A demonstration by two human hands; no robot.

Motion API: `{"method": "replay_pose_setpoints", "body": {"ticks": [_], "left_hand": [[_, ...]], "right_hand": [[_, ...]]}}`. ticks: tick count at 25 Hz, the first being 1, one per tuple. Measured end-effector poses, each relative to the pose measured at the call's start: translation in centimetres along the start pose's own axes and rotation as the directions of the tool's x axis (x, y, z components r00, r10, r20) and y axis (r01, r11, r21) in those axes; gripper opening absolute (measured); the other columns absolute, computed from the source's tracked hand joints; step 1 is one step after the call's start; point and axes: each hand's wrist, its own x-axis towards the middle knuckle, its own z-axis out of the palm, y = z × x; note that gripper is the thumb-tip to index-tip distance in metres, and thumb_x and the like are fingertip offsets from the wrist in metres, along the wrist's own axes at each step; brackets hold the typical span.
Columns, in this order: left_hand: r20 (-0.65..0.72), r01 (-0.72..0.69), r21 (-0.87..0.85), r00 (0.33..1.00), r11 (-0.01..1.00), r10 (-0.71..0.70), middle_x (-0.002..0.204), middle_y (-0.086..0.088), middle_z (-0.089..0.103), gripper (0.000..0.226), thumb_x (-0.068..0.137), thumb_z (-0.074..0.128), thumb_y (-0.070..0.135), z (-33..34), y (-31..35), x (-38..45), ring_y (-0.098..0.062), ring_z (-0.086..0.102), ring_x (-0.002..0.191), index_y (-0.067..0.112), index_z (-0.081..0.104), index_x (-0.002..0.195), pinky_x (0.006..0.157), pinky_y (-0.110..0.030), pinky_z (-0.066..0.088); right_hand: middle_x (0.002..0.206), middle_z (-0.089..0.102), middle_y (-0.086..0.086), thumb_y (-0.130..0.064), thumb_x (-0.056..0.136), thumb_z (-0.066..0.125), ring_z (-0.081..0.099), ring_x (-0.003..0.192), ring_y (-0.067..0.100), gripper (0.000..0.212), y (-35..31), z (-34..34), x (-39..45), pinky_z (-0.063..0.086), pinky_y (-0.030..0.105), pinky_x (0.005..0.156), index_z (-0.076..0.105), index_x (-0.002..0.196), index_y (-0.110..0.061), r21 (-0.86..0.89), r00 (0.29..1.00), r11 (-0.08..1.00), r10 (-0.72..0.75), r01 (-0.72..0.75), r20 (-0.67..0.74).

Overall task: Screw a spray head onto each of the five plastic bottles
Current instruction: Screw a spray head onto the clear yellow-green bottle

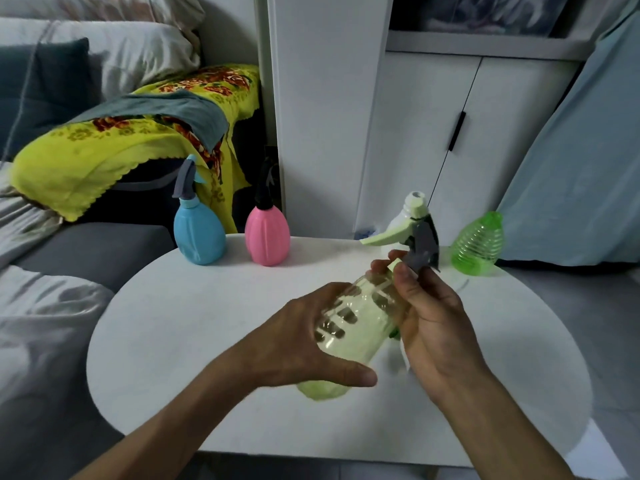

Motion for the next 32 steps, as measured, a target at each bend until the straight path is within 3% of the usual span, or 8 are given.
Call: {"method": "replay_pose_setpoints", "body": {"ticks": [2, 6, 8, 11, 15, 21, 25, 32], "left_hand": [[-0.004, -0.019, 0.006, 1.0, 1.0, 0.019, 0.099, 0.012, 0.071, 0.065, 0.056, 0.086, 0.05, 0.9, 0.1, 0.0, -0.005, 0.068, 0.087, 0.033, 0.058, 0.113, 0.078, -0.035, 0.059], [0.4, 0.153, -0.332, 0.916, 0.931, -0.008, 0.095, -0.006, 0.07, 0.04, 0.067, 0.08, 0.021, 0.4, 0.3, -0.1, -0.02, 0.066, 0.089, 0.014, 0.065, 0.103, 0.081, -0.034, 0.056], [0.444, 0.195, -0.35, 0.896, 0.916, -0.021, 0.1, -0.014, 0.07, 0.043, 0.066, 0.078, 0.019, 0.0, 0.0, -0.1, -0.028, 0.067, 0.095, 0.014, 0.065, 0.106, 0.088, -0.041, 0.056], [0.297, 0.125, -0.253, 0.954, 0.959, -0.046, 0.105, -0.015, 0.07, 0.05, 0.062, 0.08, 0.024, 0.6, -0.1, 0.1, -0.033, 0.068, 0.1, 0.017, 0.063, 0.108, 0.091, -0.05, 0.055], [0.105, 0.026, -0.154, 0.994, 0.988, -0.009, 0.096, -0.004, 0.072, 0.049, 0.061, 0.083, 0.028, 2.1, 0.0, 0.3, -0.026, 0.07, 0.089, 0.02, 0.062, 0.105, 0.083, -0.05, 0.058], [-0.305, -0.02, 0.352, 0.943, 0.936, 0.135, 0.112, 0.021, 0.06, 0.078, 0.056, 0.077, 0.06, 5.0, -0.6, 0.2, 0.0, 0.056, 0.095, 0.041, 0.043, 0.123, 0.081, -0.025, 0.051], [-0.117, -0.01, 0.099, 0.993, 0.995, 0.022, 0.108, 0.019, 0.065, 0.076, 0.057, 0.081, 0.043, 3.4, -0.6, 0.8, -0.002, 0.063, 0.096, 0.038, 0.046, 0.123, 0.083, -0.032, 0.056], [0.174, 0.051, -0.129, 0.984, 0.99, -0.029, 0.099, -0.001, 0.072, 0.049, 0.067, 0.081, 0.019, 1.3, -1.0, 1.2, -0.019, 0.07, 0.09, 0.025, 0.058, 0.11, 0.081, -0.039, 0.061]], "right_hand": [[0.078, 0.072, 0.006, -0.018, 0.075, 0.078, 0.07, 0.088, 0.027, 0.007, -0.1, -0.2, 0.3, 0.056, 0.041, 0.085, 0.073, 0.08, -0.015, 0.066, 0.995, 0.996, 0.049, -0.055, 0.084], [0.069, 0.065, 0.01, -0.03, 0.076, 0.081, 0.069, 0.079, 0.03, 0.034, -0.9, -0.9, 0.9, 0.054, 0.046, 0.086, 0.058, 0.058, -0.012, 0.188, 0.914, 0.953, 0.153, -0.237, 0.376], [0.065, 0.065, 0.01, -0.032, 0.077, 0.081, 0.07, 0.079, 0.028, 0.04, -0.8, -0.7, 1.0, 0.053, 0.047, 0.089, 0.055, 0.051, -0.014, 0.154, 0.909, 0.963, 0.145, -0.22, 0.392], [0.048, 0.053, 0.005, -0.023, 0.078, 0.076, 0.065, 0.066, 0.021, 0.044, -0.8, 0.2, 1.1, 0.048, 0.044, 0.09, 0.048, 0.044, -0.017, 0.055, 0.955, 0.984, 0.153, -0.172, 0.254], [0.043, 0.043, 0.004, -0.017, 0.076, 0.069, 0.051, 0.056, 0.021, 0.042, -1.1, 0.7, 1.4, 0.054, 0.027, 0.064, 0.045, 0.041, -0.017, -0.007, 0.996, 0.997, 0.072, -0.071, 0.055], [0.049, 0.054, 0.001, -0.023, 0.079, 0.075, 0.058, 0.055, 0.017, 0.04, 0.2, 0.3, 1.5, 0.052, 0.038, 0.073, 0.053, 0.046, -0.02, -0.185, 0.987, 0.976, -0.135, 0.117, -0.091], [0.07, 0.07, 0.013, -0.038, 0.071, 0.085, 0.07, 0.073, 0.025, 0.035, -0.3, -0.7, 1.7, 0.056, 0.038, 0.075, 0.062, 0.06, -0.014, -0.112, 0.975, 0.992, 0.073, -0.051, 0.209], [0.08, 0.074, 0.019, -0.034, 0.063, 0.086, 0.073, 0.077, 0.026, 0.03, 0.4, 0.2, 1.8, 0.057, 0.035, 0.064, 0.069, 0.063, -0.009, -0.045, 0.955, 0.968, 0.251, -0.247, 0.16]]}}
